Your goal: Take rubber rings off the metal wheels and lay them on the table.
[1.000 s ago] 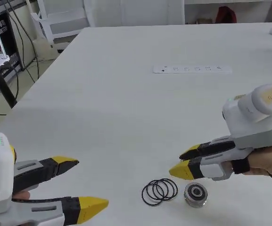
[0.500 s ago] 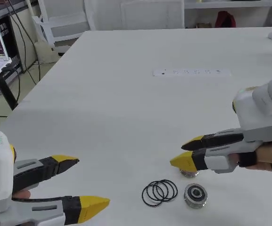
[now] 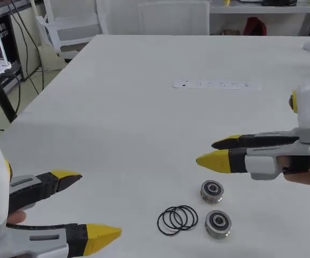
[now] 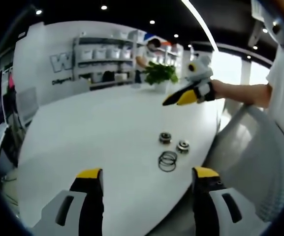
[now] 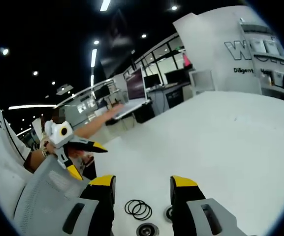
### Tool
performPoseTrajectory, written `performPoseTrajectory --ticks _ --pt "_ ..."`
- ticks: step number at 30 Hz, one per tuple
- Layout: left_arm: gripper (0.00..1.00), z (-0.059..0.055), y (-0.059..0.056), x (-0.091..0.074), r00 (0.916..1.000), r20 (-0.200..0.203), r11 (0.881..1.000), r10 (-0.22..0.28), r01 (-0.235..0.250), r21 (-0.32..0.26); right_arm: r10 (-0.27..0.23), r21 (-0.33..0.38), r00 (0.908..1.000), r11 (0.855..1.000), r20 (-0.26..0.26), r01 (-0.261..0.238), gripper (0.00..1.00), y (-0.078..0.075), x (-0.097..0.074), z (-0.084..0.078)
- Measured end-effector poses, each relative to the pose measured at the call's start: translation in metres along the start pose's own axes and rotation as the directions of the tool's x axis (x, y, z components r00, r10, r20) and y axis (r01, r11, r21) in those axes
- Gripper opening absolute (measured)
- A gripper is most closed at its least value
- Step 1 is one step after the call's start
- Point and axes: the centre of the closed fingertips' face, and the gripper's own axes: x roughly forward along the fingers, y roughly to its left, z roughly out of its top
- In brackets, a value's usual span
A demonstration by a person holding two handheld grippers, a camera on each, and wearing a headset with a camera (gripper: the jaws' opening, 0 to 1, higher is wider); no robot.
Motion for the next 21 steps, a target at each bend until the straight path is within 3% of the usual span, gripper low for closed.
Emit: performPoseTrajectory --ticks 6,13,21 --pt "0.76 0.001 0.001 -0.002 1.0000 0.006 1.000 0.002 -0.002 0.010 -0.016 -0.019 0.9986 1.000 0.051 0.017 0.50 0.003 -0.020 0.013" --pt "0.79 0.002 0.006 -0.007 0.9999 0.009 1.000 0.015 -0.015 0.016 -0.050 -0.088 0.9936 0.994 0.101 0.059 0.59 0.005 -0.053 0.017" --pt "0.82 0.000 0.009 -0.009 0.9999 0.001 1.000 0.016 -0.016 0.012 -0.116 -0.137 0.9830 0.981 0.143 0.136 0.77 -0.001 -0.085 0.008"
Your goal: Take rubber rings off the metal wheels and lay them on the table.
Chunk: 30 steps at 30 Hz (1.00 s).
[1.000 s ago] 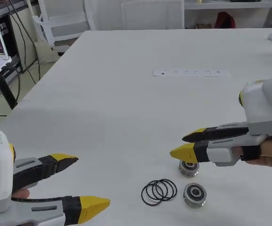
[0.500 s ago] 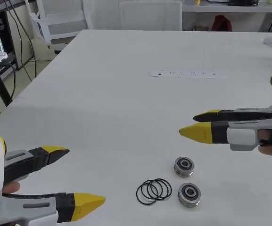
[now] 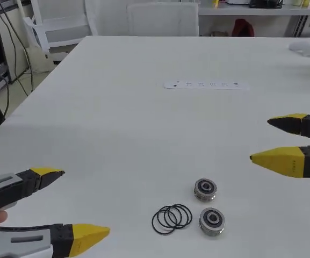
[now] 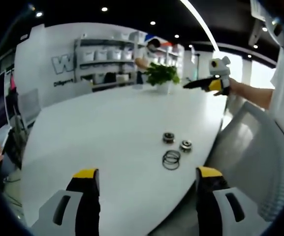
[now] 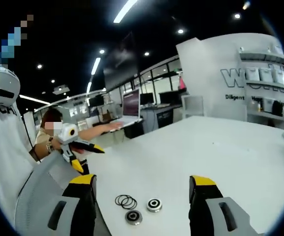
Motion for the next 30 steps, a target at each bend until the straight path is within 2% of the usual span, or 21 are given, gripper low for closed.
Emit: performPoseTrajectory --ticks 4,8,13,16,18,22,27,30 --pt "0.82 0.000 0.001 0.000 1.0000 0.001 1.000 0.002 -0.002 -0.005 -0.036 0.018 0.9992 0.999 -0.018 0.036 0.81 0.000 -0.014 -0.017" --pt "0.84 0.000 0.001 0.000 1.0000 0.004 1.000 0.003 -0.003 -0.010 -0.068 0.058 0.9968 0.996 -0.042 0.071 0.92 -0.004 -0.027 -0.037" --pt "0.87 -0.004 0.001 0.001 1.0000 -0.004 1.000 0.004 -0.004 -0.021 -0.108 0.102 0.9912 0.988 -0.077 0.115 0.96 -0.008 -0.040 -0.057" --pt "0.89 -0.005 0.000 0.002 1.0000 -0.006 0.999 0.000 -0.001 -0.033 -0.123 0.154 0.9817 0.977 -0.145 0.145 0.99 -0.013 -0.049 -0.079" --pt "0.90 -0.007 0.000 0.004 0.9999 -0.013 0.999 -0.003 0.002 -0.040 -0.140 0.180 0.9754 0.969 -0.171 0.170 0.99 -0.018 -0.054 -0.090" --pt "0.94 -0.011 -0.004 0.006 0.9993 -0.034 0.999 -0.016 0.015 -0.042 -0.144 0.196 0.9717 0.964 -0.187 0.181 0.99 -0.017 -0.057 -0.100" --pt "0.96 -0.017 -0.008 0.010 0.9982 -0.053 0.998 -0.028 0.025 -0.056 -0.149 0.207 0.9618 0.958 -0.229 0.198 0.99 -0.016 -0.059 -0.114" --pt "0.97 -0.024 -0.011 0.013 0.9963 -0.079 0.997 -0.035 0.029 -0.074 -0.150 0.196 0.9498 0.958 -0.274 0.208 0.99 -0.014 -0.058 -0.125"
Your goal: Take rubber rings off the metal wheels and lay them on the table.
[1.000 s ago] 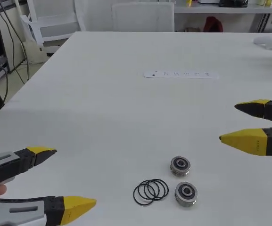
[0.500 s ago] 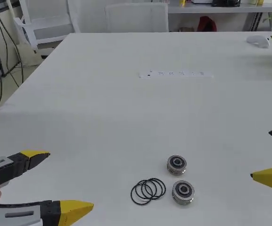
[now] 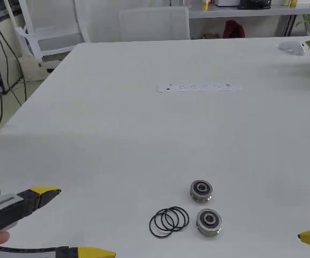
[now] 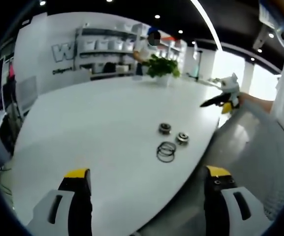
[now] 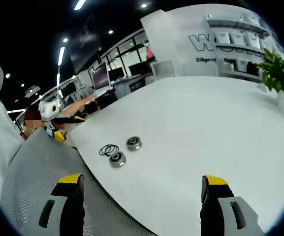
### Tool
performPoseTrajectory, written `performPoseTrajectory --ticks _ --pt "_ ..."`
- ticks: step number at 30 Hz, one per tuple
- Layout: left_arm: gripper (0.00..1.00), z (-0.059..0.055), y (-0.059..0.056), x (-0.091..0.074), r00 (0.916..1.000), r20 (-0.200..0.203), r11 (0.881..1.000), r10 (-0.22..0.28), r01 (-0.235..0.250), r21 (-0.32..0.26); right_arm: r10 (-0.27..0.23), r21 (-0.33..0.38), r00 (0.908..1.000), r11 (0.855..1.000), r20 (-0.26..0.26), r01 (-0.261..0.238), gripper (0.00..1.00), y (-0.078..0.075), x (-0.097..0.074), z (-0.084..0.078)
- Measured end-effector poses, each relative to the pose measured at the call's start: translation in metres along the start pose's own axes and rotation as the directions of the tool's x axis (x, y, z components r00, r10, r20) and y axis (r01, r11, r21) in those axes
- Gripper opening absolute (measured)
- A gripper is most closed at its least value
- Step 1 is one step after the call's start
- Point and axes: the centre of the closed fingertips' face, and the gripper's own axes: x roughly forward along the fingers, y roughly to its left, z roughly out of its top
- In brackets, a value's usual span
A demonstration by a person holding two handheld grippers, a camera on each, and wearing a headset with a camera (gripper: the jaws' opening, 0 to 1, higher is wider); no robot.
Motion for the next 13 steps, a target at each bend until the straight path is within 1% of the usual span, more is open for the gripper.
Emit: performPoseTrajectory --ticks 2,5,7,9,10,13 --pt "0.97 -0.001 -0.001 0.000 1.0000 -0.003 1.000 -0.002 0.002 -0.010 0.004 0.011 0.9997 1.000 -0.026 -0.004 0.99 0.002 0.001 -0.005" --pt "1.00 0.001 -0.001 0.000 0.9999 0.013 0.999 -0.003 0.003 -0.038 0.009 0.016 0.9995 1.000 -0.029 -0.009 0.99 0.002 0.001 -0.008" --pt "1.00 0.000 0.000 0.000 1.0000 0.006 0.999 -0.001 0.001 -0.044 0.006 0.017 0.9994 1.000 -0.035 -0.006 0.99 0.002 0.000 -0.011" --pt "1.00 -0.002 0.000 0.000 1.0000 -0.003 0.999 0.001 -0.001 -0.036 0.008 0.037 0.9988 0.999 -0.048 -0.007 0.99 0.003 0.000 -0.014" --pt "1.00 -0.002 -0.001 0.000 1.0000 -0.004 0.999 0.002 -0.002 -0.036 0.019 0.053 0.9977 0.998 -0.065 -0.015 0.99 0.006 0.000 -0.017" --pt "1.00 -0.002 -0.001 0.001 0.9999 -0.012 0.999 0.003 -0.003 -0.032 0.018 0.032 0.9957 0.999 -0.091 -0.015 0.99 0.007 0.003 -0.022"
